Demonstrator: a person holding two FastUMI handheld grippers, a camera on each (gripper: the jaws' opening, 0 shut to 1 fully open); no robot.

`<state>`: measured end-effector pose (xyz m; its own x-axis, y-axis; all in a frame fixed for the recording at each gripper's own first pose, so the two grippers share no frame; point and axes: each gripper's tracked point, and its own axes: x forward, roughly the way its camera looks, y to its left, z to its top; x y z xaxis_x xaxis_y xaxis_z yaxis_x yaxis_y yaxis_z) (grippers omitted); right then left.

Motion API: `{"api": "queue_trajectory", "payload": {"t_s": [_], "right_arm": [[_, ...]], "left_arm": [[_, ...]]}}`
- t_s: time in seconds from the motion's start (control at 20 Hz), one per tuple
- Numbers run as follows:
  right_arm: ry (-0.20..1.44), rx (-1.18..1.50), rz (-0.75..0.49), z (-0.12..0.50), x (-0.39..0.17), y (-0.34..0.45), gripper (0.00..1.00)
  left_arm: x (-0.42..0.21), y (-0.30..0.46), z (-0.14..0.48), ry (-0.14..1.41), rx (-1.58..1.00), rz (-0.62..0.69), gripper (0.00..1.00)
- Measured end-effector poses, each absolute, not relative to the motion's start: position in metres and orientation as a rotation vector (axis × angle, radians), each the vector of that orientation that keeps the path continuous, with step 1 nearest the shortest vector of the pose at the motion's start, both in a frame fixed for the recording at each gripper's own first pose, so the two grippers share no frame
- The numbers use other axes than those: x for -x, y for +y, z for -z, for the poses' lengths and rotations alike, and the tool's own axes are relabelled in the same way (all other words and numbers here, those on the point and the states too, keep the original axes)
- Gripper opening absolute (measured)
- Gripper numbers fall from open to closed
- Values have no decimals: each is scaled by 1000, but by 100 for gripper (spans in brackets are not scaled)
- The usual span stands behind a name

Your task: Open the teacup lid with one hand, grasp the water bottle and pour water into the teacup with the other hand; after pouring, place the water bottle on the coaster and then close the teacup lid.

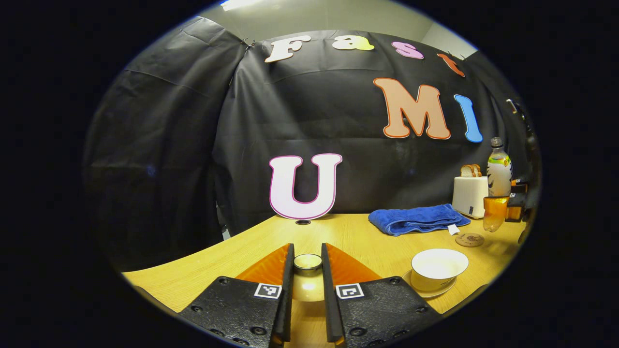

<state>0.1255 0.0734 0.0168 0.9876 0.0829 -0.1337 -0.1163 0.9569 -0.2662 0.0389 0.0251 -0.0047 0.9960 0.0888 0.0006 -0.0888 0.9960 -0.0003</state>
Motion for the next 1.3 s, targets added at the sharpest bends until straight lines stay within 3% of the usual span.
{"api": "queue_trajectory", "payload": {"t_s": [0.25,0.6,1.15,1.3], "right_arm": [[151,73,-130,-1,-152,62,61],[179,-14,-111,14,-172,48,61],[196,13,-106,28,-178,46,73],[195,11,-111,28,-178,50,83]], "left_arm": [[-38,24,5,0,1,-87,26],[-39,24,5,0,1,-86,26],[-39,24,5,-1,1,-86,26],[-39,24,5,-1,2,-85,26]]}}
